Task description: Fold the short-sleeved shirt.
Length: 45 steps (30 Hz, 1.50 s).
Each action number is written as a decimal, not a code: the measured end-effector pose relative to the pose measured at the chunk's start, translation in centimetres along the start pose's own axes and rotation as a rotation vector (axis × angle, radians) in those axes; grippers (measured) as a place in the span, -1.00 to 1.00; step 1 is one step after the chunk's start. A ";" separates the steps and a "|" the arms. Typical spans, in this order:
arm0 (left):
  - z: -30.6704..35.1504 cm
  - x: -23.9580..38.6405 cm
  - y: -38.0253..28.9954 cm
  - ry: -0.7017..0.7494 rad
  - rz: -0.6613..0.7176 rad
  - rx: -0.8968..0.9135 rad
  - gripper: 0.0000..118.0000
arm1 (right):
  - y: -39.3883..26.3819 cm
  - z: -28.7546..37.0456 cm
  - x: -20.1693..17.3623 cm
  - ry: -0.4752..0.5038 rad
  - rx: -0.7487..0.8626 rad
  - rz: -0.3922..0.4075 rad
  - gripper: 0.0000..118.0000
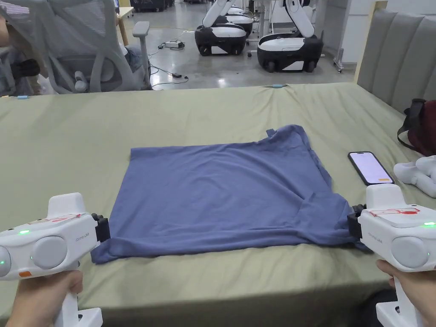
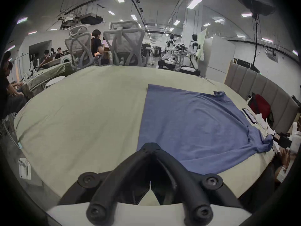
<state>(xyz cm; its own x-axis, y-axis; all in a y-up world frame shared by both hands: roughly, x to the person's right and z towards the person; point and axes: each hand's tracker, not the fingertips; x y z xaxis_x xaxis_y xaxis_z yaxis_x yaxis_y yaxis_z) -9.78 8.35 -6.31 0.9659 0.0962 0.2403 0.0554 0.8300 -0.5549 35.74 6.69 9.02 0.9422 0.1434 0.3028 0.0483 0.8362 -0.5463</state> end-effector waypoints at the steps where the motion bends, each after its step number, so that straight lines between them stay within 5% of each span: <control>1: 0.1 0.2 -0.1 0.006 -0.008 -0.004 -1.00 | 0.0 0.1 -0.1 -0.003 0.001 0.002 -1.00; 5: -0.2 0.2 -0.5 0.043 -0.044 -0.033 -0.89 | 0.0 0.2 -0.2 0.001 -0.001 -0.010 -1.00; 7: -0.7 0.2 -0.7 0.047 -0.055 -0.066 -0.39 | 0.1 0.3 -0.4 0.004 -0.004 -0.008 -1.00; 10: -2.1 0.3 -1.2 0.093 -0.050 -0.109 0.81 | 0.1 0.2 -0.5 0.014 -0.003 -0.006 -1.00; 11: -2.6 0.4 -1.3 0.106 -0.045 -0.115 0.97 | 0.1 0.2 -0.7 0.018 -0.003 -0.005 -1.00; 21: -6.6 0.7 -3.1 0.121 -0.019 -0.243 0.39 | -0.4 0.0 -0.6 0.017 -0.030 0.003 -1.00; 23: -6.1 1.1 -2.9 0.132 -0.032 -0.230 -0.04 | -0.4 0.0 -0.5 0.005 -0.036 -0.005 -1.00; 24: -5.8 1.1 -2.6 0.108 -0.033 -0.223 -0.63 | -0.4 -0.1 -0.4 0.001 -0.038 -0.008 -1.00; 25: -5.5 1.1 -2.4 0.108 -0.033 -0.212 -0.90 | -0.4 -0.1 -0.3 -0.003 -0.041 -0.013 -1.00; 31: -4.1 1.7 -1.6 0.080 0.005 -0.186 -0.90 | -0.5 -0.8 0.5 -0.020 -0.081 -0.051 -0.99; 32: -3.9 1.8 -1.6 0.079 -0.005 -0.181 -0.91 | -0.5 -1.0 0.7 -0.014 -0.092 -0.059 -0.88; 35: -3.9 1.8 -1.4 0.075 -0.011 -0.177 -0.90 | -0.6 -1.7 1.2 0.017 -0.144 -0.072 0.72; 36: -3.9 1.7 -1.4 0.073 -0.012 -0.177 -0.90 | -0.7 -2.0 1.3 0.021 -0.149 -0.067 0.98; 42: -4.0 1.6 -1.5 0.071 -0.024 -0.176 -0.90 | -1.6 -3.8 1.6 -0.003 -0.210 -0.041 0.69; 44: -4.0 1.6 -1.6 0.071 -0.029 -0.173 -0.90 | -2.0 -4.6 1.8 -0.007 -0.227 -0.042 0.27; 45: -4.0 1.6 -1.6 0.071 -0.029 -0.176 -0.90 | -2.2 -4.9 1.9 -0.003 -0.226 -0.045 -0.30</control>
<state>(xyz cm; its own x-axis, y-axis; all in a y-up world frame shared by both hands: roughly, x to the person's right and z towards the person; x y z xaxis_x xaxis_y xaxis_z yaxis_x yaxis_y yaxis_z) -7.33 4.95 -8.24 0.9783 0.0294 0.2049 0.1209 0.7226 -0.6806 39.05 2.57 6.95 0.9366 0.1104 0.3325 0.1633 0.7020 -0.6932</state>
